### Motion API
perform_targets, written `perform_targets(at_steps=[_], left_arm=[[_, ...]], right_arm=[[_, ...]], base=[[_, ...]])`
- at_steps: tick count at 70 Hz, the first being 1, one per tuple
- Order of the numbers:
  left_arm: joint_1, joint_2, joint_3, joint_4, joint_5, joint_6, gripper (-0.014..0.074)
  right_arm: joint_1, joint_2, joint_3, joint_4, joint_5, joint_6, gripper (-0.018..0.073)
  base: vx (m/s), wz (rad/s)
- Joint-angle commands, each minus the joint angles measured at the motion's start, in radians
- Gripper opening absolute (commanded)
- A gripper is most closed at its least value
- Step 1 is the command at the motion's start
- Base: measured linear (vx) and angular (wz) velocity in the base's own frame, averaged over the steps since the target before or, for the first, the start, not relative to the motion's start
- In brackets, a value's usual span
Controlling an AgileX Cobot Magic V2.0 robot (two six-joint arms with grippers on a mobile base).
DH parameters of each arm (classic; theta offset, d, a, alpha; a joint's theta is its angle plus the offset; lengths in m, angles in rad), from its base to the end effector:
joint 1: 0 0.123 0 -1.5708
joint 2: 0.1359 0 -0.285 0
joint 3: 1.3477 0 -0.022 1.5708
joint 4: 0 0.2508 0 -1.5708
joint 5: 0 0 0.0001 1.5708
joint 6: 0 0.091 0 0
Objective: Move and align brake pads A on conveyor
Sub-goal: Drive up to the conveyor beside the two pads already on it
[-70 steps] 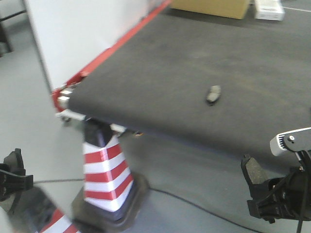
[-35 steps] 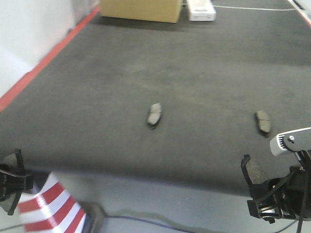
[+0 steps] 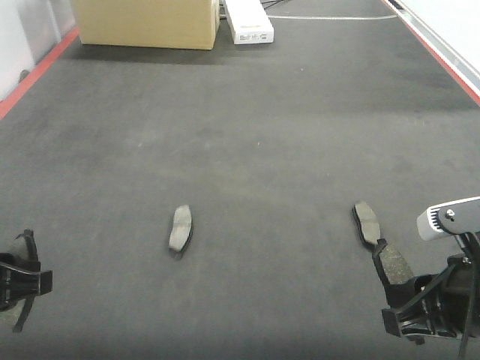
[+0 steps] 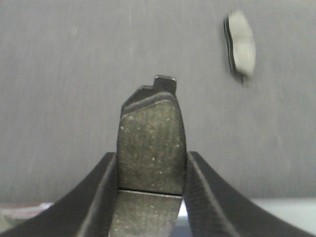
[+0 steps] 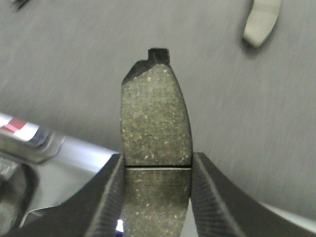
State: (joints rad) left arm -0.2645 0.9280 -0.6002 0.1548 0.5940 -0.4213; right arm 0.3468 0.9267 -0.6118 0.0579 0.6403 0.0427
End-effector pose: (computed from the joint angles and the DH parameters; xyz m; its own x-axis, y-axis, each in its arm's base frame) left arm 0.1677 -0.0373 0.2669 -0.7403 -0.0973 -0.6652 -0.0098 0.9909 -0.1340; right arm 0.1582 0.0605 0.2674 -0.7464 -0.1751 -0.6420 -0.2954 0.9517 0.0839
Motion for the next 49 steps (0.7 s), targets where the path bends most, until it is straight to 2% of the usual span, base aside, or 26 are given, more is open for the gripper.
perform_targets(at_steps=[1, 49], left_arm=[[-0.002, -0.015, -0.025, 0.004, -0.069, -0.001, 0.0177], [-0.002, -0.015, -0.025, 0.004, -0.069, -0.001, 0.0177]], right_arm=[[0.0, -0.01, -0.029, -0.004, -0.067, -0.01, 0.009], [0.0, -0.01, -0.029, -0.004, -0.07, -0.01, 0.009]], base=[[0.26, -0.06], [0.17, -0.06]])
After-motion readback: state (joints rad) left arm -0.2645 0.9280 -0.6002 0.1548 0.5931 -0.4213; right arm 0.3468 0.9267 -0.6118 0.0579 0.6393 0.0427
